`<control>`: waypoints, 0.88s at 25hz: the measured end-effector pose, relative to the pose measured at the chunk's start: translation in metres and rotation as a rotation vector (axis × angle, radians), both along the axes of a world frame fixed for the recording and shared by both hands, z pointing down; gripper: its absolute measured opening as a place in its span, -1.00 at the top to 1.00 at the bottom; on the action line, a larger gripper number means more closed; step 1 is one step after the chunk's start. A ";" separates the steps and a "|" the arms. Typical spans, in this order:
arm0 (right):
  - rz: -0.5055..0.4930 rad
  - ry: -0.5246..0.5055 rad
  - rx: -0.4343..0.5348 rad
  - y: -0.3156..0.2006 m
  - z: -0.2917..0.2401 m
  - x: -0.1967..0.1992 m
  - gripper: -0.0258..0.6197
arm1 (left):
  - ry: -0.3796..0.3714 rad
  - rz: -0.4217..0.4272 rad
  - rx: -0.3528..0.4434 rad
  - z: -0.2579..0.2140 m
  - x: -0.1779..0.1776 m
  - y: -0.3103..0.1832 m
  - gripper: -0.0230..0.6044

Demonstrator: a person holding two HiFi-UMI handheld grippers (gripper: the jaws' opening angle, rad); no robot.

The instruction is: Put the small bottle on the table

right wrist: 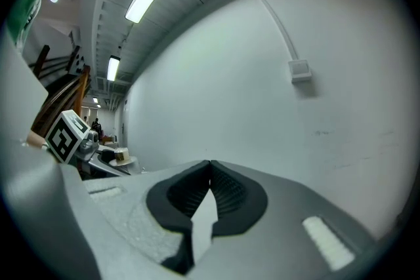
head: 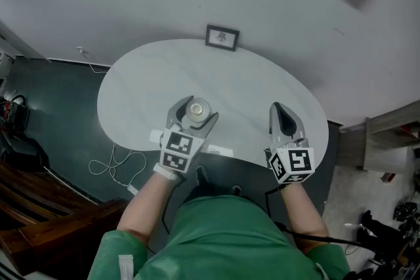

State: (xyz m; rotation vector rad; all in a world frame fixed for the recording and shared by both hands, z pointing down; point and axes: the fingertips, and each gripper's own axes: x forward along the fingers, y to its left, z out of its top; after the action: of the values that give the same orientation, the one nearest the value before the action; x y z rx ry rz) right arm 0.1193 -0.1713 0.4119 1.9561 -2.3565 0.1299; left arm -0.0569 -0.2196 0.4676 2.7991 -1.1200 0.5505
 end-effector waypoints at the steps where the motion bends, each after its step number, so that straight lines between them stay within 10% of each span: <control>1: 0.014 0.004 -0.004 -0.004 0.001 -0.001 0.92 | -0.001 0.013 -0.002 0.002 0.000 -0.007 -0.18; 22: 0.094 0.002 -0.125 -0.060 0.055 0.004 0.92 | -0.107 0.189 0.008 0.078 0.033 -0.083 -0.18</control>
State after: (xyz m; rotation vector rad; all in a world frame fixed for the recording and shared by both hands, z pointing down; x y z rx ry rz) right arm 0.1233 -0.2310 0.4670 2.0061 -2.1978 0.2742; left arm -0.0236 -0.3026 0.5455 2.9329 -0.8799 0.7215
